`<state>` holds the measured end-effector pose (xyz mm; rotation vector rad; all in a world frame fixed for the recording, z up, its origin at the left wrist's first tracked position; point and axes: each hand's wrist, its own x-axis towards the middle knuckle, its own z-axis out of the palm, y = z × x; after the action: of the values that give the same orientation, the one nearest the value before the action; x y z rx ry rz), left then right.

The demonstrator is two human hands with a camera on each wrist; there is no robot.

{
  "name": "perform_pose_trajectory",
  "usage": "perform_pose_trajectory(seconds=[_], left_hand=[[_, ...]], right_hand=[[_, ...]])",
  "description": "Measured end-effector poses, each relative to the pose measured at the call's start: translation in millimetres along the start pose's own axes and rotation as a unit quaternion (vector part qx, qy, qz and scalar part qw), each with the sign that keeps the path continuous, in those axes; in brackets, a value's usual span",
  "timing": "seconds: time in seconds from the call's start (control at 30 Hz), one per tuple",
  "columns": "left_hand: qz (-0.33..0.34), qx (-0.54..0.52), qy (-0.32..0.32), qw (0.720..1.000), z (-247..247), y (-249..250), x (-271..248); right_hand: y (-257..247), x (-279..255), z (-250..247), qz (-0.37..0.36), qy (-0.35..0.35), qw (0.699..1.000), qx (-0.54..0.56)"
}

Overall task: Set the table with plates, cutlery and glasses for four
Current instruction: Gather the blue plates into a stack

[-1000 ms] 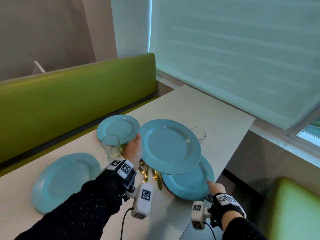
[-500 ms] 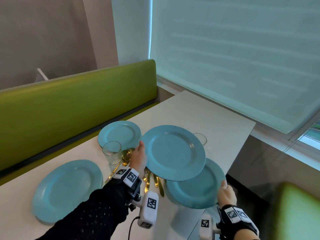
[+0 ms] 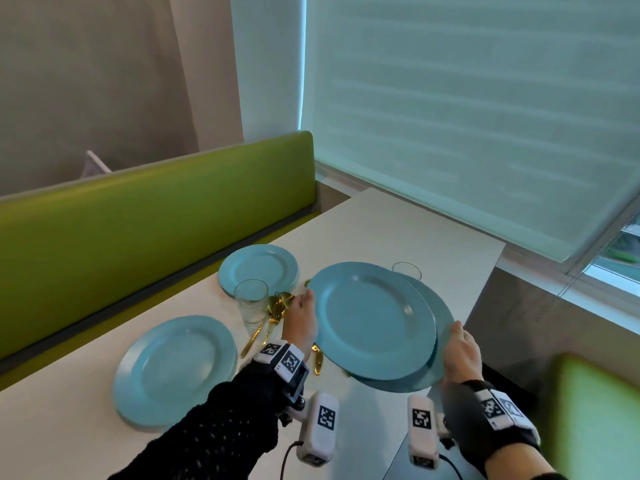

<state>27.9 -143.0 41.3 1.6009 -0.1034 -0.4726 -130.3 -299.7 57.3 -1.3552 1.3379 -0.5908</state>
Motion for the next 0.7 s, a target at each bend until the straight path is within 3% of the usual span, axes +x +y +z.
perform_pose_trajectory(seconds=[0.2,0.3,0.53,0.6,0.7], left_hand=[[0.048,0.122,0.062,0.989,-37.8,2.8,-11.0],[0.070,0.128,0.059,0.988,-57.7,0.3,-16.4],[0.023,0.151,0.028,0.988,-109.6,-16.8,-17.5],[-0.008,0.175,0.067,0.982,-132.2,-23.9,-10.8],[-0.123,0.218,0.182,0.951,-179.7,-40.1,0.1]], right_hand=[[-5.6,-42.6,20.1,0.007,-0.026,0.998,0.055],[-10.7,-67.9,34.4,-0.007,-0.068,0.994,0.084],[-12.1,-97.0,66.1,-0.037,-0.139,0.983,0.112],[-9.9,-99.3,74.0,-0.039,-0.151,0.981,0.116],[-7.8,-99.9,86.7,-0.042,-0.156,0.980,0.118]])
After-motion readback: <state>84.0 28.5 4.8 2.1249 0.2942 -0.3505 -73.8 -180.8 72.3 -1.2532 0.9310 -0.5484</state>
